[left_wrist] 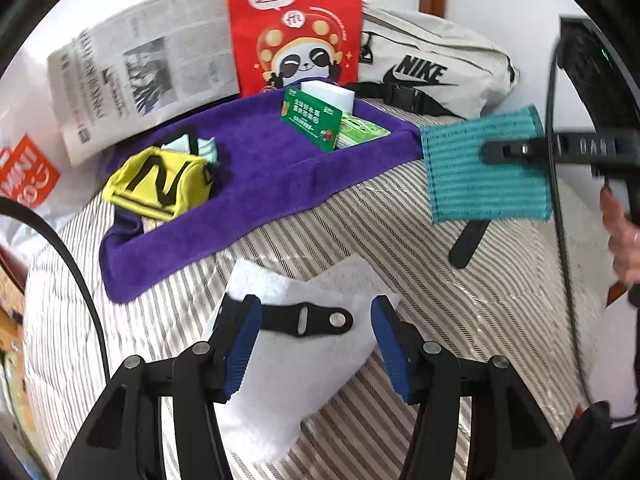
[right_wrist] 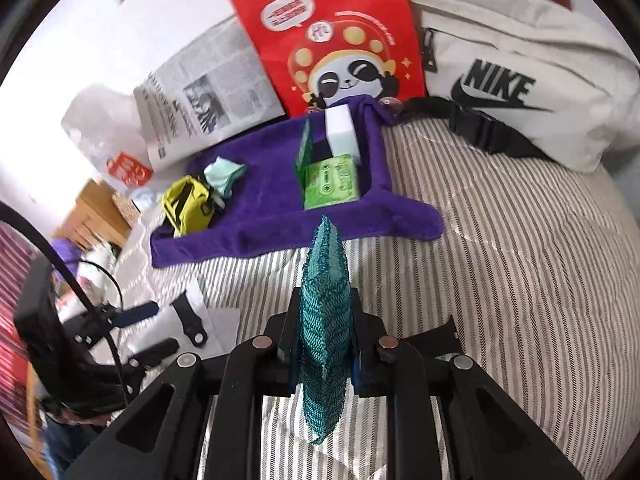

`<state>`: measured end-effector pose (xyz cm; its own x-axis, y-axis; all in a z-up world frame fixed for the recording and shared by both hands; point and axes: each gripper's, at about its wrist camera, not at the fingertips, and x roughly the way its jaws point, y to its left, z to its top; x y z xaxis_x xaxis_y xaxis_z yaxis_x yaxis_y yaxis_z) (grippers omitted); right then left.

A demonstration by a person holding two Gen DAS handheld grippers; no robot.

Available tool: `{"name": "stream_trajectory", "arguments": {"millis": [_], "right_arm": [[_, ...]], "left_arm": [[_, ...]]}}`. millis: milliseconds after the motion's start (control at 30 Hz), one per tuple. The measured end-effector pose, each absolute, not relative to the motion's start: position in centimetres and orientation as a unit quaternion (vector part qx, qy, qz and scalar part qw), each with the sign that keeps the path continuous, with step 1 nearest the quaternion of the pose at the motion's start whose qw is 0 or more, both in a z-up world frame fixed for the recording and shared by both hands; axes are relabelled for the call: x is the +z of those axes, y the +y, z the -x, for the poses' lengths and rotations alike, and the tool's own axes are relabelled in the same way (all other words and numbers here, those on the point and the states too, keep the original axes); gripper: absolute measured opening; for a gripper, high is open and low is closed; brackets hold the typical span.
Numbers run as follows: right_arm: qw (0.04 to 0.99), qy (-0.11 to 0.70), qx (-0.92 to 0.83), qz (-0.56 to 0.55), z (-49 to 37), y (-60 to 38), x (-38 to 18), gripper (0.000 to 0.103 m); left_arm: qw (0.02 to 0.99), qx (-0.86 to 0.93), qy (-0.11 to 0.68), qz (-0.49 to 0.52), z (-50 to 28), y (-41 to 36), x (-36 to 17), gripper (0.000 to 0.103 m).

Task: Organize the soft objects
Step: 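Hold the teal cloth raised with the right gripper, then grasp and lift the white wipe with the left gripper while the right gripper holds the cloth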

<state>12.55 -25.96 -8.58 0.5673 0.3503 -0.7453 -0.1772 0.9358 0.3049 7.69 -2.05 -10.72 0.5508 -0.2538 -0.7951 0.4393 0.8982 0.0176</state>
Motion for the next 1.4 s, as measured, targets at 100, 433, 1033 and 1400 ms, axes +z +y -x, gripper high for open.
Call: {"name": "stream_trajectory", "arguments": {"millis": [100, 433, 1033, 1400], "right_arm": [[0.885, 0.437, 0.143, -0.070, -11.9, -24.4, -8.6, 0.019], [0.886, 0.425, 0.177, -0.049, -10.5, -21.6, -8.1, 0.019], [0.876, 0.443, 0.172, -0.078, -10.4, -23.9, -9.0, 0.019], [0.877, 0.440, 0.174, -0.080, -10.8, -23.6, -8.8, 0.019]], "left_arm": [[0.876, -0.179, 0.439, -0.091, -7.4, -1.1, -10.6, 0.055], [0.889, -0.125, 0.438, -0.044, -6.1, 2.7, -9.4, 0.059], [0.860, -0.150, 0.480, -0.089, -8.1, 1.4, -14.6, 0.070], [0.856, -0.182, 0.479, -0.067, -7.8, 1.8, -14.1, 0.006]]}}
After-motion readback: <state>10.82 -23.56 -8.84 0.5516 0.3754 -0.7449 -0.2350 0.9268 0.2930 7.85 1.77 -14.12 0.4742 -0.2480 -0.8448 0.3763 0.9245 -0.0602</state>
